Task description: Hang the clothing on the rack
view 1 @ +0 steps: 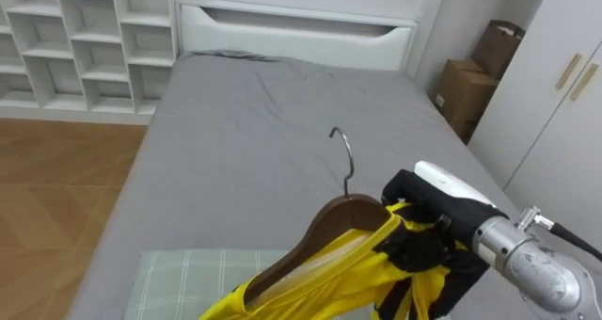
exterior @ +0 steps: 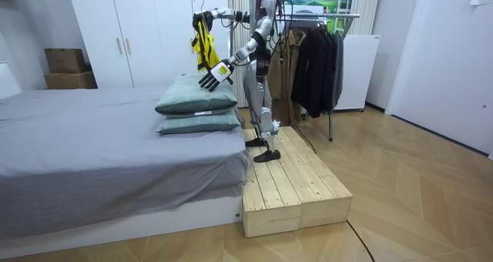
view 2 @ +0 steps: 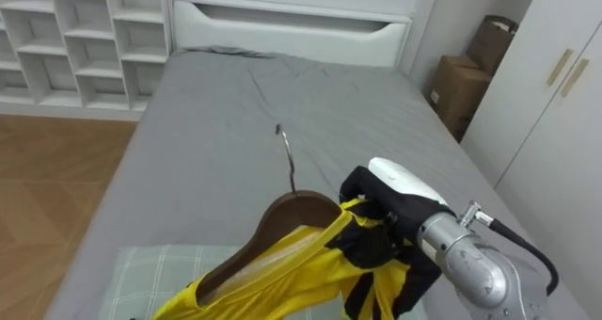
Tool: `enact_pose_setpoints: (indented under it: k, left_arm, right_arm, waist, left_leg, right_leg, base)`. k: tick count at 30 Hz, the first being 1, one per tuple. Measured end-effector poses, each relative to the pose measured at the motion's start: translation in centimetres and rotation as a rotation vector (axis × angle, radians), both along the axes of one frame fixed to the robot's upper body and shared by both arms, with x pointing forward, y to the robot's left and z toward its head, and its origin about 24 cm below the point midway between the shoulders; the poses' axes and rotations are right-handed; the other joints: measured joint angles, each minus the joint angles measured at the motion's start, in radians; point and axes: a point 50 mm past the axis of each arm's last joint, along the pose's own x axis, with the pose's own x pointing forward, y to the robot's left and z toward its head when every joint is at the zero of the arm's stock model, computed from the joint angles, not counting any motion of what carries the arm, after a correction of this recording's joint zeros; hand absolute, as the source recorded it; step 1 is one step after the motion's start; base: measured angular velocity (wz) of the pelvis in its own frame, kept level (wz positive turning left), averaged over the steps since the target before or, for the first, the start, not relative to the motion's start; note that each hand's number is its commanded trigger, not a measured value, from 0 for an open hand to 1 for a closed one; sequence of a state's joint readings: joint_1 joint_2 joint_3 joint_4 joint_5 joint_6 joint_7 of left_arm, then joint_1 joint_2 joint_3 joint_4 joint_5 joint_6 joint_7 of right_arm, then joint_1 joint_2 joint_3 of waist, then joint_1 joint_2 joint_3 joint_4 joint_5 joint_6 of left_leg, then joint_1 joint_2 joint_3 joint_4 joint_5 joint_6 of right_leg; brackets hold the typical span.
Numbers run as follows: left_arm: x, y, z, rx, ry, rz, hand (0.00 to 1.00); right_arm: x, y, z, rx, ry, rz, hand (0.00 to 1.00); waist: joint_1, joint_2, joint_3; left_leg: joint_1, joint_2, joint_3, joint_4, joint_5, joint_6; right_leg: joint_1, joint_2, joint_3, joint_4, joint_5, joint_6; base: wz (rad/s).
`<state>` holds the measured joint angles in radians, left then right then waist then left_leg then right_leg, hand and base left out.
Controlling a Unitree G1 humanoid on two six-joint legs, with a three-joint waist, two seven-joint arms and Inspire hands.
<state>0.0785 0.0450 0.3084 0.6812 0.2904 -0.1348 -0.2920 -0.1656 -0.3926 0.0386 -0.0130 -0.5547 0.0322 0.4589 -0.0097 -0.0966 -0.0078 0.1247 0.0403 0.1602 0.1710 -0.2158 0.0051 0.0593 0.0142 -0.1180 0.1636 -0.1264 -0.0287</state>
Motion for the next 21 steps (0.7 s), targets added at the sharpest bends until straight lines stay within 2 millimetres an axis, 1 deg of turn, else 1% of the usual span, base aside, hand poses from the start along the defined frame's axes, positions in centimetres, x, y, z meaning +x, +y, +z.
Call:
enact_pose_setpoints:
  k: [2, 4, 5, 6, 7, 9, 10, 11, 12, 13, 19, 21]
  left_arm:
    - [0.5, -0.5, 1.0, 0.045, -0.035, -0.059, 0.0]
    - [1.5, -1.4, 2.8, 0.095, -0.116, -0.137, 0.0]
    - [1.8, -1.6, 3.3, 0.113, -0.136, -0.157, 0.0]
    - [2.3, -1.9, 4.3, 0.144, -0.178, -0.188, 0.0]
    - [2.8, -2.3, 5.3, 0.166, -0.223, -0.212, 0.0]
    - [3.3, -2.5, 6.5, 0.192, -0.28, -0.245, 0.0]
    - [3.6, -2.5, 7.2, 0.208, -0.309, -0.258, 0.0]
    - [3.6, -2.5, 7.5, 0.213, -0.322, -0.259, 0.0]
    - [3.8, -2.7, 8.1, 0.223, -0.35, -0.261, 0.0]
    - [4.0, -3.0, 8.5, 0.227, -0.372, -0.271, 0.0]
    - [4.2, -3.4, 9.7, 0.239, -0.433, -0.289, 0.0]
    - [4.1, -3.4, 10.1, 0.191, -0.455, -0.278, 0.0]
  right_arm:
    - [0.0, -0.2, 0.0, -0.001, -0.007, 0.001, 1.0]
    - [0.0, -0.6, 0.3, 0.003, -0.032, -0.008, 1.0]
    - [0.1, -0.7, 0.4, 0.01, -0.043, -0.015, 1.0]
    - [0.1, -1.1, 0.7, 0.015, -0.068, -0.027, 1.0]
    - [0.1, -1.6, 1.1, 0.019, -0.091, -0.045, 1.0]
    - [0.1, -2.1, 1.5, 0.024, -0.118, -0.07, 1.0]
    - [0.1, -2.3, 1.6, 0.025, -0.131, -0.074, 1.0]
    - [0.1, -2.3, 1.7, 0.025, -0.136, -0.075, 1.0]
    - [0.0, -2.5, 1.8, 0.024, -0.145, -0.08, 1.0]
    - [0.0, -2.8, 1.9, 0.023, -0.155, -0.09, 1.0]
    - [0.1, -3.5, 1.4, 0.023, -0.163, -0.124, 1.0]
    - [0.1, -3.6, 1.5, 0.029, -0.172, -0.133, 1.0]
  waist:
    - [0.003, 0.002, 0.0012]
    - [0.009, 0.003, 0.0021]
    - [0.01, 0.003, 0.0022]
    - [0.011, 0.003, 0.0026]
    - [0.014, 0.004, 0.0037]
    - [0.017, 0.007, 0.0059]
    - [0.015, 0.008, 0.0082]
    - [0.014, 0.009, 0.0104]
    - [0.013, 0.011, 0.0155]
    - [0.013, 0.012, 0.0183]
    - [0.014, 0.011, 0.018]
    - [0.013, 0.011, 0.0178]
  left_leg:
    - [-0.008, -0.001, -0.001, 0.002, 0.003, 0.0]
    - [-0.01, -0.001, -0.002, -0.001, 0.003, 0.0]
    - [-0.009, -0.001, -0.002, -0.001, 0.003, 0.0]
    - [-0.009, -0.001, -0.002, -0.001, 0.003, 0.0]
    - [-0.008, -0.001, -0.001, -0.003, 0.003, 0.0]
    - [-0.007, -0.001, -0.001, -0.005, 0.003, 0.0]
    - [-0.008, -0.001, -0.002, -0.005, 0.003, 0.0]
    - [-0.008, 0.0, -0.002, -0.005, 0.003, 0.0]
    - [-0.01, -0.001, -0.002, -0.005, 0.003, 0.0]
    - [-0.014, -0.001, -0.003, -0.005, 0.003, 0.0]
    - [-0.039, -0.001, -0.012, -0.003, 0.003, 0.0]
    - [-0.043, 0.0, -0.015, -0.003, 0.003, 0.0]
  right_leg:
    - [-0.01, -0.008, -0.004, 0.011, -0.004, 0.001]
    - [-0.011, -0.011, -0.005, 0.006, -0.006, 0.002]
    - [-0.011, -0.011, -0.007, 0.006, -0.007, 0.002]
    - [-0.011, -0.011, -0.009, 0.004, -0.007, 0.002]
    - [-0.01, -0.011, -0.011, 0.003, -0.007, 0.002]
    - [-0.01, -0.012, -0.014, 0.003, -0.008, 0.004]
    - [-0.01, -0.011, -0.016, 0.003, -0.009, 0.004]
    - [-0.01, -0.011, -0.019, 0.003, -0.009, 0.004]
    - [-0.011, -0.012, -0.021, 0.003, -0.01, 0.004]
    - [-0.015, -0.013, -0.022, 0.005, -0.011, 0.005]
    - [-0.039, -0.012, -0.026, 0.009, -0.012, 0.006]
    - [-0.041, -0.013, -0.029, 0.008, -0.012, 0.006]
  base:
    - [0.04]
    - [0.0]
    - [0.0]
    - [0.0]
    - [0.0]
    - [0.0]
    - [0.0]
    - [0.03]
    - [0.04]
    - [0.03]
    - [0.01]
    - [0.04]
